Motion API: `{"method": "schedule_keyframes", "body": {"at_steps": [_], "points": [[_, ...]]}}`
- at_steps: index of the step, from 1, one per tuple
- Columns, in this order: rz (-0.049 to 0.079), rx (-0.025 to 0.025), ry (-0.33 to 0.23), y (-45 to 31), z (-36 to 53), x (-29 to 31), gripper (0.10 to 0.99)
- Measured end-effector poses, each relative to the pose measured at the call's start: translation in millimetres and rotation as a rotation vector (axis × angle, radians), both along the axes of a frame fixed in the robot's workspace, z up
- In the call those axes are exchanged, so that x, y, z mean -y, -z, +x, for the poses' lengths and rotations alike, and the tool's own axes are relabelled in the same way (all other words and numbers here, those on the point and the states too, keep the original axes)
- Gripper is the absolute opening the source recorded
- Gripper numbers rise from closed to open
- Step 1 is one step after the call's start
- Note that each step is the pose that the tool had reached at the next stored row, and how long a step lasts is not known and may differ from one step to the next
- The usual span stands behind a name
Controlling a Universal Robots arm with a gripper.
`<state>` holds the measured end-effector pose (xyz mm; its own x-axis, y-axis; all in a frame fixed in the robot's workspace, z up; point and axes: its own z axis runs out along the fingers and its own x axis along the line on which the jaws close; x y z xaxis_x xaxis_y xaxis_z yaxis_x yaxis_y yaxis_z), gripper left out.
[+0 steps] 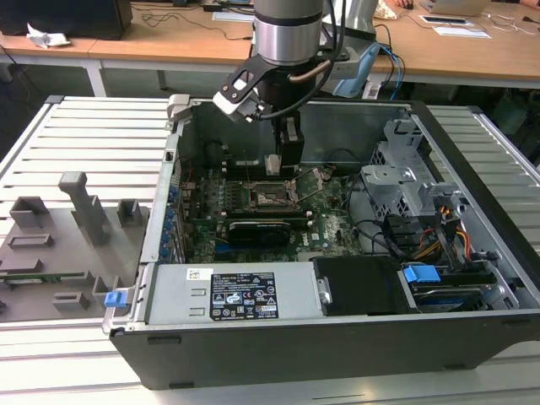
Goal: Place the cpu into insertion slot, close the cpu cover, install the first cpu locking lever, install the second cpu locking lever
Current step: 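Place the cpu into insertion slot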
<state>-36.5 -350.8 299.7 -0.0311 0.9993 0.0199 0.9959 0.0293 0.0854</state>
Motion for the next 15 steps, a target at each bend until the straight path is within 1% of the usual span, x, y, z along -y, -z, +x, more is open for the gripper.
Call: {"method": "schedule_keyframes", "body": {"at_steps": [4,15], "points": [[0.0,0.0001,0.0,1.6,0.0,-0.1,0.533],[0.0,-0.0015,0.0,7.7,0.0,0.0,0.533]]}}
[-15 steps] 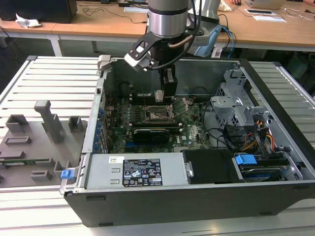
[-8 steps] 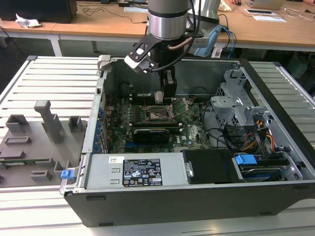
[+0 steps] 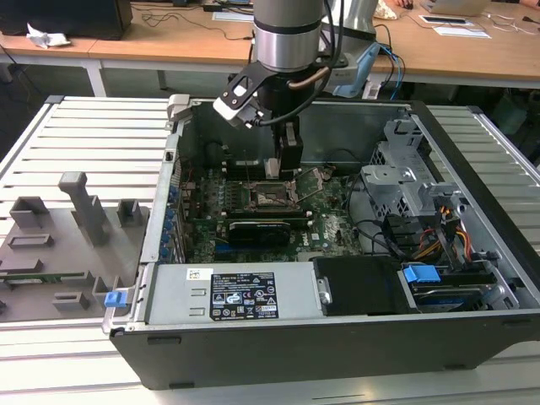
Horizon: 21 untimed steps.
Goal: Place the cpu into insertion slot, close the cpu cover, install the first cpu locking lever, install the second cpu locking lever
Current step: 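Place the cpu into insertion slot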
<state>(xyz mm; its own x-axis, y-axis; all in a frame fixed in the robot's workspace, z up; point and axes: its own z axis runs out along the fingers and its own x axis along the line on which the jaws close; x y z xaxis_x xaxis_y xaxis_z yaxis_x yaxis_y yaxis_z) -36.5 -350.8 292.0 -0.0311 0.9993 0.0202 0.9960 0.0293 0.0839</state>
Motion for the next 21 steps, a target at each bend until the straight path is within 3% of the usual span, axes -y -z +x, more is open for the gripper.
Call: {"method": "schedule_keyframes", "body": {"at_steps": [21], "points": [[0.0,-0.0014,0.0,7.7,0.0,0.0,0.533]]}}
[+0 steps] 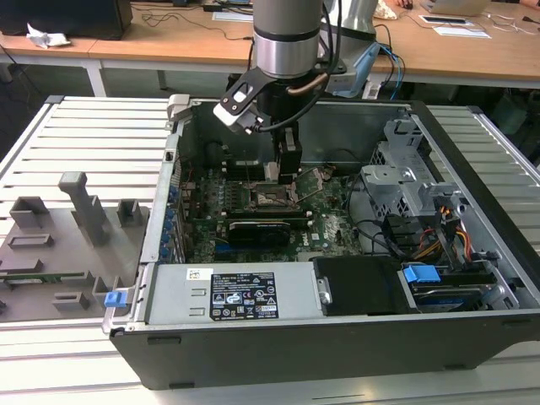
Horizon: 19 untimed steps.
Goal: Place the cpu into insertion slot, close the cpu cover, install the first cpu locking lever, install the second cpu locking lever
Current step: 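Place the cpu into insertion slot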
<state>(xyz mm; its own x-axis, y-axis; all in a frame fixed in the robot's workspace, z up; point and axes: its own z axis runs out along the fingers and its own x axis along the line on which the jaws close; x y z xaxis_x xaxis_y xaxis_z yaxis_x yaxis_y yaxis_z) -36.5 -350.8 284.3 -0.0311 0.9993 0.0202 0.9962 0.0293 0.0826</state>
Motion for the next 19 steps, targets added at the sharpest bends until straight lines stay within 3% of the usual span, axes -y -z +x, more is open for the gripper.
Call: {"method": "schedule_keyframes", "body": {"at_steps": [19], "points": [[0.0,0.0,0.0,5.2,0.0,0.0,0.533]]}}
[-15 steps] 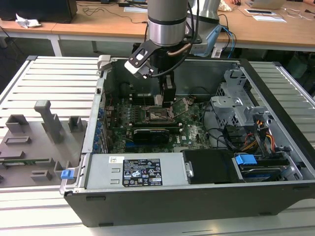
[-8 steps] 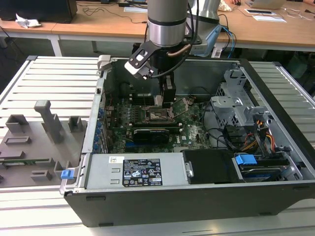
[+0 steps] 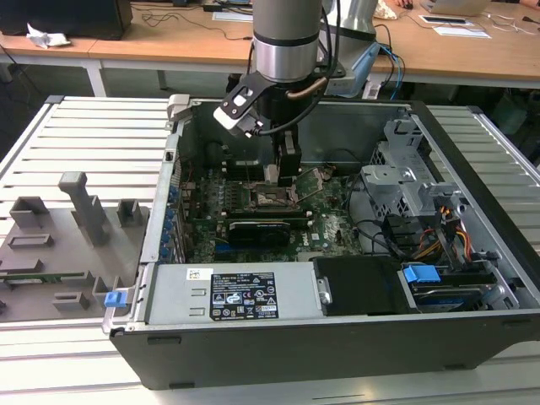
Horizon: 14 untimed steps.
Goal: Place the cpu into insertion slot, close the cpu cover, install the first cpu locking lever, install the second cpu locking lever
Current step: 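Place the cpu into insertion slot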
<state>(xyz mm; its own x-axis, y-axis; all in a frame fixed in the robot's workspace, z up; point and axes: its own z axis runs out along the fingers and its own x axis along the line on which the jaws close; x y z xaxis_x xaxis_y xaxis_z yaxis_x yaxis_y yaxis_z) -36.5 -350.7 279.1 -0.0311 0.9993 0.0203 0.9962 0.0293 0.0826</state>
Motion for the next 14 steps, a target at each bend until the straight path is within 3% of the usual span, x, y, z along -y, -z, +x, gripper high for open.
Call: {"method": "schedule_keyframes", "body": {"at_steps": [14], "points": [[0.0,-0.0008,0.0,5.4,0.0,0.0,0.533]]}}
